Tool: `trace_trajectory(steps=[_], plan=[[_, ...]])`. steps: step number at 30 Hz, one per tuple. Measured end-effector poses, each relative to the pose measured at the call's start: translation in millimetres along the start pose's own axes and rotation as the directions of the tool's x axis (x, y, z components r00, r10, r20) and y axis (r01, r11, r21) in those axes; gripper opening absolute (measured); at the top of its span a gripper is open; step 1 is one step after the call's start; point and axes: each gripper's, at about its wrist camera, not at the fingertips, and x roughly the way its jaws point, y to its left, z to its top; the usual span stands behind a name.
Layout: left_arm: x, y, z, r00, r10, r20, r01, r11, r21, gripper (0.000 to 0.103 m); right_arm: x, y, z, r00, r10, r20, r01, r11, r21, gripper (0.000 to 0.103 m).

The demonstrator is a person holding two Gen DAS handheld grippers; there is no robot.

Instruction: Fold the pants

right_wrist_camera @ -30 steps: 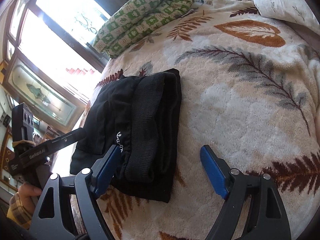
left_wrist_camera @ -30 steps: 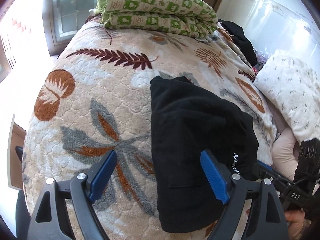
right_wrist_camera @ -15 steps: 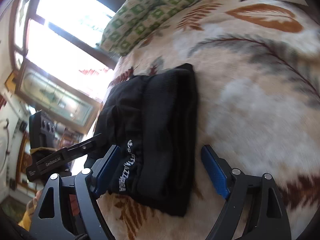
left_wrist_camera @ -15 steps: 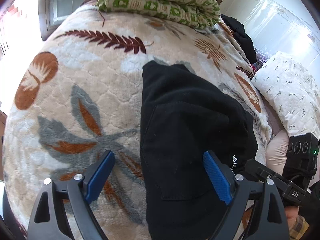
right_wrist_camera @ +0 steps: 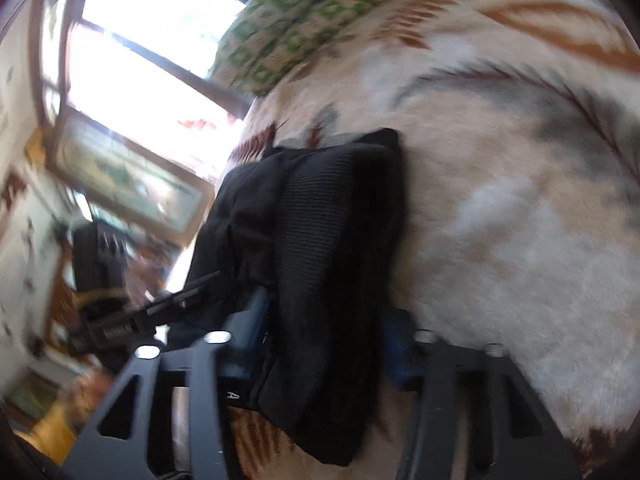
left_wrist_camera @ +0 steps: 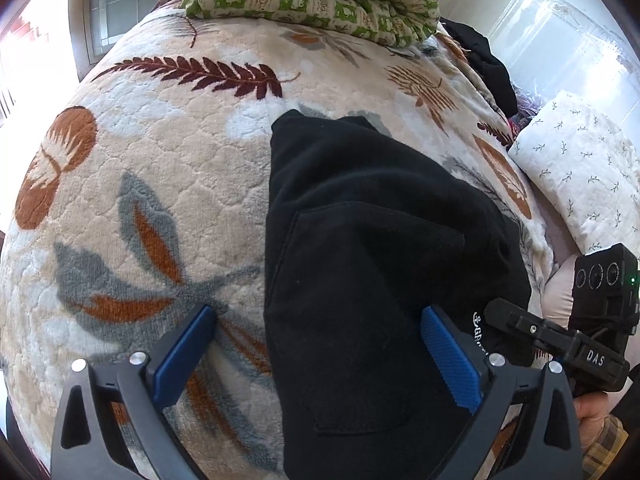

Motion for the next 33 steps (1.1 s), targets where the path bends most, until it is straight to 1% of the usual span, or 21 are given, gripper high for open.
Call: trace_trajectory(steps=[2, 3, 6, 7, 8, 10, 12, 15, 17, 21, 23, 28, 30, 33], plan=[[-1, -4, -3, 1.0, 0.012, 0.004, -0.012, 1.0, -0.006, 0.096, 2, 7, -2, 0.999, -0.048, 0.002, 0.048, 0.998, -0.03, 0.04], [0, -7, -4, 1.0, 0.01, 0.001, -0.01, 1.0, -0.002, 0.091, 4, 11, -3, 0.998, -0.063, 0.002, 0.063, 0.998, -0.027, 0.04], [-2, -18, -5, 1.0, -0.01, -0.01, 0.01, 1.0, 0.015, 0.072, 4, 15, -2, 0.997, -0.078, 0.002, 0.078, 0.997, 0.002, 0.037], [-4, -20, -4, 1.0, -0.008, -0.008, 0.008, 1.0, 0.017, 0.066, 4, 19, -3, 0.996, -0.088, 0.003, 0.088, 0.996, -0.004, 0.034], [-6, -21, -4, 1.0, -0.019, -0.01, 0.019, 1.0, 0.018, 0.062, 3, 23, -2, 0.996, -0.093, 0.007, 0.093, 0.996, -0.013, 0.032], [-13, -21, -3, 1.0, -0.03, 0.001, 0.03, 0.999, 0.025, 0.05, 2, 33, -1, 0.995, -0.102, 0.015, 0.102, 0.994, -0.04, 0.03], [-23, -22, -2, 0.999, -0.046, 0.013, 0.046, 0.998, 0.035, 0.044, -1, 45, 1, 0.995, -0.098, 0.026, 0.1, 0.993, -0.07, 0.029], [-35, -23, 4, 0.998, -0.058, 0.038, 0.057, 0.998, 0.039, 0.043, -7, 64, 12, 0.997, -0.063, 0.052, 0.068, 0.992, -0.105, 0.028], [-43, -24, 11, 0.996, -0.065, 0.067, 0.063, 0.997, 0.039, 0.043, -10, 73, 20, 0.996, -0.055, 0.066, 0.063, 0.989, -0.132, 0.028], [-53, -31, 36, 0.992, -0.076, 0.105, 0.07, 0.996, 0.056, 0.043, -15, 86, 44, 0.995, -0.046, 0.089, 0.061, 0.983, -0.173, 0.028], [-54, -35, 51, 0.991, -0.075, 0.115, 0.068, 0.995, 0.067, 0.043, -16, 90, 62, 0.993, -0.05, 0.103, 0.069, 0.979, -0.191, 0.028], [-44, -43, 93, 0.989, -0.066, 0.132, 0.055, 0.995, 0.084, 0.043, -13, 88, 103, 0.989, -0.075, 0.13, 0.103, 0.97, -0.222, 0.028], [-35, -45, 108, 0.99, -0.07, 0.126, 0.061, 0.995, 0.076, 0.043, -9, 82, 121, 0.986, -0.093, 0.138, 0.123, 0.966, -0.226, 0.028], [-17, -46, 125, 0.99, -0.085, 0.115, 0.078, 0.995, 0.057, 0.043, -4, 70, 139, 0.983, -0.111, 0.146, 0.142, 0.965, -0.219, 0.028]])
